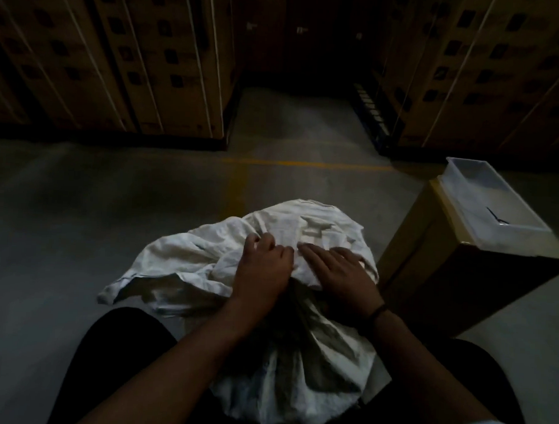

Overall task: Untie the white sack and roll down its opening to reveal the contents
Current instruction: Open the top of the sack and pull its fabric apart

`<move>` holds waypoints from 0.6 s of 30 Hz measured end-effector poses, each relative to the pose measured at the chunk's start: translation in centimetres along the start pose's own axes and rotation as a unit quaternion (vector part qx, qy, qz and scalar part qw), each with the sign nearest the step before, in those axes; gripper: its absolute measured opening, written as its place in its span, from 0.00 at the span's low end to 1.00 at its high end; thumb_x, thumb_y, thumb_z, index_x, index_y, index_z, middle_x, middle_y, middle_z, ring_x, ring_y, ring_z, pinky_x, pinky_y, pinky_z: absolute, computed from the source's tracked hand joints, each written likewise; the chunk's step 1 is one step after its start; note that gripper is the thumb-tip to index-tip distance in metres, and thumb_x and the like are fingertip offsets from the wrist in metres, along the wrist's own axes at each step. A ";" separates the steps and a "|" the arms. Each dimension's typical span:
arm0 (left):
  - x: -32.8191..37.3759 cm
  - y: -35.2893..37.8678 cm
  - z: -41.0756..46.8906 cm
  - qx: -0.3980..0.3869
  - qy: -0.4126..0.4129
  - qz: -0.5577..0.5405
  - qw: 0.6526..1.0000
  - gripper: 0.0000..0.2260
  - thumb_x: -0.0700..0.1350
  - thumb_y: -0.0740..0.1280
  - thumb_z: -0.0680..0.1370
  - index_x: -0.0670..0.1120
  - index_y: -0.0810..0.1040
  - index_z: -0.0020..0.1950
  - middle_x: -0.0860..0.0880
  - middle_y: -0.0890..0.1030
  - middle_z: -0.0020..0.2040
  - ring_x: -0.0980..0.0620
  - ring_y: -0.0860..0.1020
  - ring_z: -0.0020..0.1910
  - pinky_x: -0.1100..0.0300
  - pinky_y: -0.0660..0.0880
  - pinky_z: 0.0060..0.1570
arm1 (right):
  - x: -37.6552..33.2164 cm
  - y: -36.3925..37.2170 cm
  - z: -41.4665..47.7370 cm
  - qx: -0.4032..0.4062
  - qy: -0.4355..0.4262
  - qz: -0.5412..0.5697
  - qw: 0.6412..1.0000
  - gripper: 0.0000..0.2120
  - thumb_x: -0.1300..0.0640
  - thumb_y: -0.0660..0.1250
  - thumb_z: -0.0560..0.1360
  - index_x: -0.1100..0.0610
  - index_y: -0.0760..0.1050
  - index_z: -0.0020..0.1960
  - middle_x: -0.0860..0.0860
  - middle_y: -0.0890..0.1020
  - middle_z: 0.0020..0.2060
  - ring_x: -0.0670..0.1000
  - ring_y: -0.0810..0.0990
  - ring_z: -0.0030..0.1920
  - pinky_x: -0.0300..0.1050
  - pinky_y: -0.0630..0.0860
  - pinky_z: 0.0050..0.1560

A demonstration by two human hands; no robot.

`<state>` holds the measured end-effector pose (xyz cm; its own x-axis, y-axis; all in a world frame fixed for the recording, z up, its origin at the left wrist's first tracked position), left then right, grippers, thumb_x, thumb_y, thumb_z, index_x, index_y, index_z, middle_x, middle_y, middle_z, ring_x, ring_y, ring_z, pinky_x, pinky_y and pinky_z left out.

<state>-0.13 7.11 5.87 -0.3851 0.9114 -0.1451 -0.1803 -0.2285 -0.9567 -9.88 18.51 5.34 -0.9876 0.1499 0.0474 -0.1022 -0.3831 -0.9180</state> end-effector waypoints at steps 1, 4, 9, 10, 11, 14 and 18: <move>0.3 0.4 -0.4 0.059 0.026 0.010 0.998 0.09 0.46 0.65 0.76 0.46 0.80 0.54 0.46 0.83 0.49 0.42 0.77 0.57 0.45 0.62 0.64 | 0.3 -0.2 -0.5 -0.042 0.019 0.049 0.998 0.39 0.40 0.66 0.70 0.55 0.60 0.76 0.51 0.73 0.69 0.52 0.75 0.64 0.51 0.68 0.66; 1.7 1.1 -1.0 0.157 0.069 -0.024 0.985 0.09 0.43 0.62 0.74 0.44 0.80 0.49 0.44 0.82 0.44 0.43 0.80 0.48 0.48 0.65 0.62 | 1.7 0.4 -1.9 -0.093 0.099 0.245 0.960 0.42 0.31 0.69 0.67 0.49 0.62 0.75 0.44 0.73 0.68 0.44 0.72 0.67 0.42 0.67 0.68; 3.1 1.9 -1.1 -0.047 0.091 -0.141 0.985 0.25 0.50 0.64 0.67 0.47 0.69 0.63 0.44 0.71 0.60 0.42 0.70 0.60 0.49 0.63 0.65 | 2.1 2.0 -2.2 -0.145 0.125 0.163 0.968 0.29 0.37 0.72 0.67 0.51 0.71 0.62 0.50 0.78 0.56 0.52 0.79 0.54 0.47 0.74 0.51; 2.7 1.9 -1.1 -0.093 0.088 -0.137 0.982 0.31 0.53 0.67 0.66 0.49 0.65 0.67 0.45 0.67 0.64 0.44 0.67 0.63 0.49 0.62 0.66 | 1.9 1.9 -2.0 -0.132 0.117 0.123 0.977 0.27 0.39 0.71 0.68 0.52 0.71 0.60 0.51 0.79 0.54 0.54 0.80 0.51 0.47 0.73 0.46; 2.2 1.9 -1.0 -0.113 0.080 -0.128 0.982 0.36 0.55 0.69 0.66 0.51 0.60 0.71 0.46 0.65 0.67 0.45 0.66 0.66 0.49 0.62 0.67 | 1.7 1.7 -1.8 -0.104 0.103 0.088 0.985 0.24 0.40 0.71 0.68 0.53 0.72 0.57 0.52 0.79 0.51 0.55 0.80 0.46 0.47 0.71 0.41; -0.4 1.6 -0.2 -0.130 -0.010 -0.125 0.983 0.41 0.58 0.70 0.69 0.53 0.53 0.77 0.49 0.68 0.72 0.46 0.69 0.69 0.45 0.63 0.68 | 1.8 1.4 -1.5 0.026 0.080 -0.005 0.996 0.16 0.49 0.72 0.70 0.56 0.73 0.51 0.54 0.76 0.42 0.57 0.76 0.36 0.48 0.68 0.33; -1.8 2.4 -0.2 -0.053 -0.029 -0.152 0.987 0.24 0.56 0.66 0.75 0.52 0.68 0.69 0.49 0.80 0.61 0.47 0.80 0.56 0.52 0.75 0.54 | 1.5 2.2 -1.1 0.043 0.106 -0.061 0.992 0.13 0.51 0.70 0.73 0.57 0.72 0.52 0.55 0.74 0.44 0.58 0.74 0.39 0.51 0.67 0.39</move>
<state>0.32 4.96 3.76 -0.3793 0.9106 0.1640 -0.2010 0.0919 -0.9753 -11.47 18.87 3.01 -0.9209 0.3847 0.0630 -0.2377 -0.4260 -0.8729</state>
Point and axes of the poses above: each hand's wrist, its own z-axis towards the middle knuckle, its own y-axis out of the palm, x = y × z, the point moved 4 cm from there along z, towards the middle knuckle
